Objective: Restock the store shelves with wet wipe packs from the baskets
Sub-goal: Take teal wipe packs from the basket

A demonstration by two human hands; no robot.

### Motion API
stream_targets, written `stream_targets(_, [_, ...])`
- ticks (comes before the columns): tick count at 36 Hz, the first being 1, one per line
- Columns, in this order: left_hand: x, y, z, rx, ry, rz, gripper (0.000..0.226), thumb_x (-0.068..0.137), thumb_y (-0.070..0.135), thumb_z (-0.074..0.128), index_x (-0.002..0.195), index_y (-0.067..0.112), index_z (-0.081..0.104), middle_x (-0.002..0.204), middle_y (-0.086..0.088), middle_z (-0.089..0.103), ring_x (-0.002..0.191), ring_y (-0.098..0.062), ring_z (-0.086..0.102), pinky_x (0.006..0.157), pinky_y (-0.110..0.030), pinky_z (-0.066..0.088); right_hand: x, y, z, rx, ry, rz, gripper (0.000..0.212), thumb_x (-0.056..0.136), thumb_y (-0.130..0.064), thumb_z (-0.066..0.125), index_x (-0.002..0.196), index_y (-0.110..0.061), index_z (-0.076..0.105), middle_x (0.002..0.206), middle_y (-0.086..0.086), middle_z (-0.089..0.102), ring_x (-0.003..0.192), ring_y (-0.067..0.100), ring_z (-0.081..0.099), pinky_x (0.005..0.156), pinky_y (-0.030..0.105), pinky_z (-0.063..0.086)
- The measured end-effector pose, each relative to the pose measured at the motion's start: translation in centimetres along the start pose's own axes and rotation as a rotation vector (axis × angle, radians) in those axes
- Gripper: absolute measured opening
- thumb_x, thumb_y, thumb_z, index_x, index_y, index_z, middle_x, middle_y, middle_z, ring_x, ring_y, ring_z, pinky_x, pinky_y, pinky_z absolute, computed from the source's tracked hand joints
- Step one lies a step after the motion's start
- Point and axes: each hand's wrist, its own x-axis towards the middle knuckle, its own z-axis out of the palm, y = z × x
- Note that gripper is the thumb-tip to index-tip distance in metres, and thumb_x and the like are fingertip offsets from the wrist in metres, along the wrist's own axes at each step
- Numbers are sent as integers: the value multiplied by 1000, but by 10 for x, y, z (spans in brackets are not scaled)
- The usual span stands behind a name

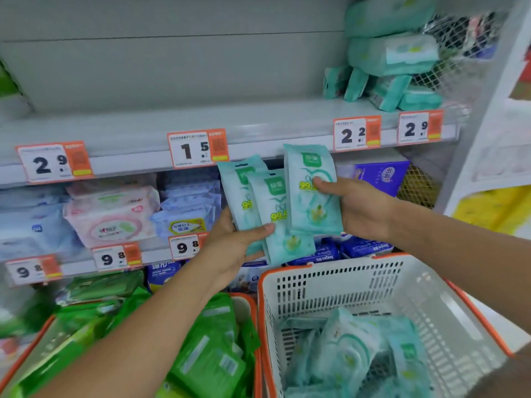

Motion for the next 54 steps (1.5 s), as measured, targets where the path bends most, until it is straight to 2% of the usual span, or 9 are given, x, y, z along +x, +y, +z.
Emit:
stream_targets(14, [5,-36,3,2,-37,-99,69,68,2,77,131,16,53,116,-4,73,103,-24,72,85,-48,58,2,21,-81,-637,-66,400,41,94,-9,63,133,-2,56,117,17,72,94,28,74,82,46,61])
stream_targets(19, [-1,-59,20,11,-99,-161,72,64,2,78,131,15,54,117,-7,73,104,-28,71,87,-53,57,4,37,-84,-766,-248,478,108,56,-40,95,149,-27,42,143,-1,57,131,23,54,98,39,51])
stream_targets(24, [-1,-77,31,104,-125,-242,60,65,8,83,121,17,63,111,-5,75,96,-26,74,78,-45,61,10,56,-60,-666,-242,287,34,92,-22,67,125,-16,66,116,2,74,107,18,70,95,42,55])
stream_targets(32, [5,-88,9,580,-110,-432,29,86,13,76,113,17,66,102,-5,75,79,-19,73,52,-30,58,21,73,-84,-1261,-308,609,61,84,-25,80,137,-8,53,125,12,65,109,32,65,94,46,56])
stream_targets(35, [5,-91,9,557,-192,-452,34,88,15,73,120,20,63,105,-2,76,85,-19,74,57,-30,59,24,81,-72,-943,-262,508,78,84,-24,79,149,-21,36,141,5,52,128,27,53,106,45,47])
stream_targets(41, [3,-90,16,539,-331,-599,34,94,24,65,128,21,58,114,-5,73,95,-24,73,74,-42,62,35,113,-57,-562,-244,393,21,93,-12,69,112,-17,63,112,6,73,99,23,69,92,42,56])
stream_targets(45, [18,-45,25,1498,-299,-47,43,90,46,66,119,15,63,111,-4,70,94,-17,65,83,-31,51,34,103,-51,-1143,-263,393,45,93,-12,69,132,-5,46,94,9,60,74,32,71,75,44,62])
stream_targets(49, [24,47,71,1292,-168,639,10,88,39,68,89,28,68,75,13,69,62,-1,62,69,-26,51,31,35,-30,-1316,-227,56,27,93,-19,68,117,-8,65,95,13,71,80,34,74,60,30,60])
stream_targets(54, [87,153,104,1328,-55,962,30,84,53,54,97,28,65,91,9,69,85,-17,64,80,-35,53,24,-96,-25,-1016,451,-921,5,80,-23,68,83,-19,67,74,0,71,67,16,68,68,36,57])
